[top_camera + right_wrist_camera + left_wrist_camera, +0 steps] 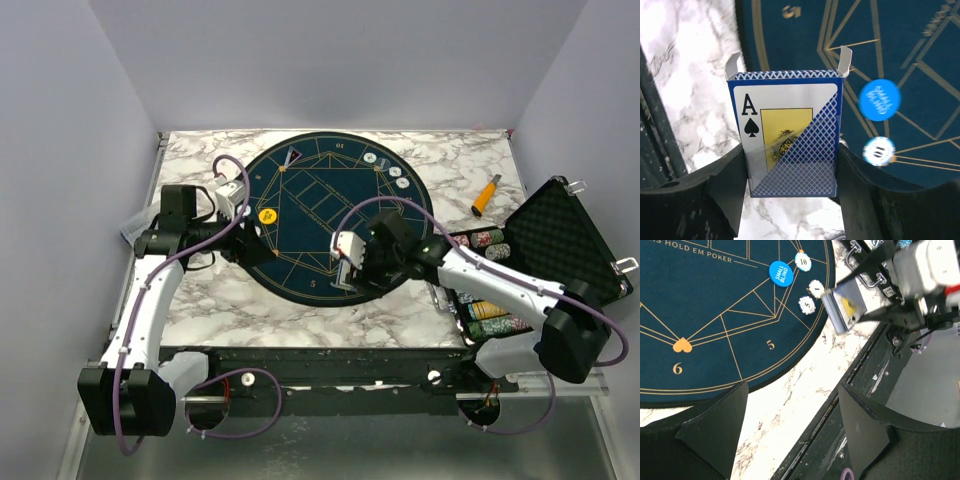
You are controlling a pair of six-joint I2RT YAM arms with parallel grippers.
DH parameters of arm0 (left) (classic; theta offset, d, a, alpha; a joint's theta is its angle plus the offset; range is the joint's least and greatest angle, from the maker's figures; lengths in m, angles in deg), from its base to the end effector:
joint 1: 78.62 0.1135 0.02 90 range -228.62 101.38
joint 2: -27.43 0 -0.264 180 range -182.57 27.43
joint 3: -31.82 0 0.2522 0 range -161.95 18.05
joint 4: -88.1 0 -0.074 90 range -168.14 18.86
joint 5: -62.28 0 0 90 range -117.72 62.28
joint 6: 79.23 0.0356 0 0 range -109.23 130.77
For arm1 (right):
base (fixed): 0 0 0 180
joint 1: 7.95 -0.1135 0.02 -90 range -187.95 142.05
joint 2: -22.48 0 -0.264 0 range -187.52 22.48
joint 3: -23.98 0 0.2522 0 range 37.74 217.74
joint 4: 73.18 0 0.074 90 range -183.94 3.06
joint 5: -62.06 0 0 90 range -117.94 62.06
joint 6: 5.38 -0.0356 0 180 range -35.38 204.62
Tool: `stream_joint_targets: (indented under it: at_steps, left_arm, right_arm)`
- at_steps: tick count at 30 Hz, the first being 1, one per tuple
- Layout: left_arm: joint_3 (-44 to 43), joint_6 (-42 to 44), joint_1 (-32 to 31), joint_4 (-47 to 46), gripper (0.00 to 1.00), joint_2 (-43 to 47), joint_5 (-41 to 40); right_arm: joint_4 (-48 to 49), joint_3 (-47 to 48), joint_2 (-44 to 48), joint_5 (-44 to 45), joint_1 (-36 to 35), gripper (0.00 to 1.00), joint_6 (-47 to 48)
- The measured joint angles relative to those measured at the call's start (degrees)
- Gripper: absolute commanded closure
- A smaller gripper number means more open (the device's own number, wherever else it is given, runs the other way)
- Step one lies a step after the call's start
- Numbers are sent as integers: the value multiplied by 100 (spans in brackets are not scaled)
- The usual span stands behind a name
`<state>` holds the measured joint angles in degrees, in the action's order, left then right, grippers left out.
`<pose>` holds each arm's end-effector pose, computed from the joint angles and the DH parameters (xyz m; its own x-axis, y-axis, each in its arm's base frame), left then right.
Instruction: Distribute texas hold em gaming equipment
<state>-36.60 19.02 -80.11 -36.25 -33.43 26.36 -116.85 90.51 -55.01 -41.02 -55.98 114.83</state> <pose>0.2040 -0.0341 0.3067 -0.6565 0.1013 -0.7475 0.6570 0.5637 -0.5006 0.1768 0.2086 0.2347 -0.0628 -0.8027 -0.5931 -0.9759 0.1737 -0.1318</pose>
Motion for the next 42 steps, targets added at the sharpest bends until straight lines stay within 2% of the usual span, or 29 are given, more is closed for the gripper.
stream_joint_targets:
  at_steps: [8,13,17,25,31,37,42]
  left_arm:
    - [-457,129,0,229,25,-586,236]
    - [-957,-197,-114,116,28,-1320,271]
    - [-1040,-848,-382,-297,28,-1755,343]
    - [-907,-1742,-1338,-1130,25,-1904,494]
    - [-898,-2500,-1786,-1875,22,-2223,605]
    - [-885,-3348,-2243,-2662,24,-2603,643]
    - [-885,-3657,-2544,-3025,29,-2872,671]
  right_arm:
    - [-251,730,0,-402,1016,91,170]
    - [-588,994,-149,-616,1038,92,382]
    - [-695,1082,-330,-721,1036,91,549]
    - [-813,1196,-341,-802,1036,90,741]
    - [-990,1408,-339,-846,1036,90,737]
    - [-1141,1611,-306,-866,1036,90,730]
    - [-1139,1628,-227,-887,1036,89,708]
